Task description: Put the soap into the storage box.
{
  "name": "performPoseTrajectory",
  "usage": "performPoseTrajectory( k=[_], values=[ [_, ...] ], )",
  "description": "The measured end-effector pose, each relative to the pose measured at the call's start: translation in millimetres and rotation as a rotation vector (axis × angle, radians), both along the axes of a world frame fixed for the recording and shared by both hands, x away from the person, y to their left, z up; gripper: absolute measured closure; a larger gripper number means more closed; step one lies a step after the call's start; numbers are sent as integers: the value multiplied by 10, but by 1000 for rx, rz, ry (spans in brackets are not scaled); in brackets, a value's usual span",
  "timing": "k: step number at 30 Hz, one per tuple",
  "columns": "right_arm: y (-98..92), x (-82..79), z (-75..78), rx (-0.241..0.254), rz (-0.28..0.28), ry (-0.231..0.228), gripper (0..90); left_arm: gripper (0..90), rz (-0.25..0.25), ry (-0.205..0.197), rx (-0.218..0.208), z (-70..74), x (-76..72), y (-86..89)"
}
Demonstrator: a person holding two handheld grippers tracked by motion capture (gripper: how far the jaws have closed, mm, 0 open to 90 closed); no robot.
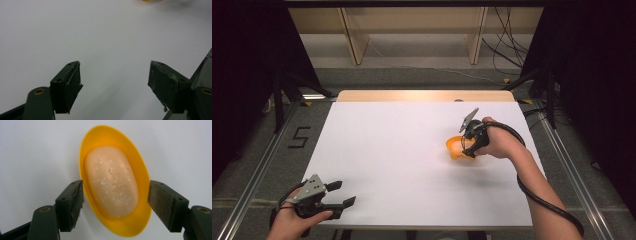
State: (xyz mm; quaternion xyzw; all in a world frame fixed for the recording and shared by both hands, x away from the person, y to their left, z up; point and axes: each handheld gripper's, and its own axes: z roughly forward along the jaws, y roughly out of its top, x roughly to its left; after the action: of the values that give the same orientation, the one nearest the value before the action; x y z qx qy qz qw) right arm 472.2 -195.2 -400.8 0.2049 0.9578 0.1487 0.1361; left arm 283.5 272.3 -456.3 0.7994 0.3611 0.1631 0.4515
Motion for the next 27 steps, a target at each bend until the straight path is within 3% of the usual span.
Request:
performPoseTrajectory(
  k=[4,10,12,15,16,23,27],
  values=[
    [-97,-114,5,47,-59,-15,295,258,6,0,2,-2,0,-2],
    [-219,-259,1,96,-93,-31,301,258,6,4,0,-3,-1,-4],
    [-238,-280,0,104,-95,-15,300,258,9,0,4,-2,-1,-1],
    [-317,-370,-35,154,-129,-32,297,258,17,13,-19,-10,-5,-11],
    [-341,-402,-44,169,-148,-31,298,258,8,3,-10,-8,2,-5],
    [-502,-625,-192,188,-189,-16,302,258,7,2,1,-6,6,2],
    [-631,-800,-373,224,-232,-8,307,258,7,6,1,-10,6,-4]
  ],
)
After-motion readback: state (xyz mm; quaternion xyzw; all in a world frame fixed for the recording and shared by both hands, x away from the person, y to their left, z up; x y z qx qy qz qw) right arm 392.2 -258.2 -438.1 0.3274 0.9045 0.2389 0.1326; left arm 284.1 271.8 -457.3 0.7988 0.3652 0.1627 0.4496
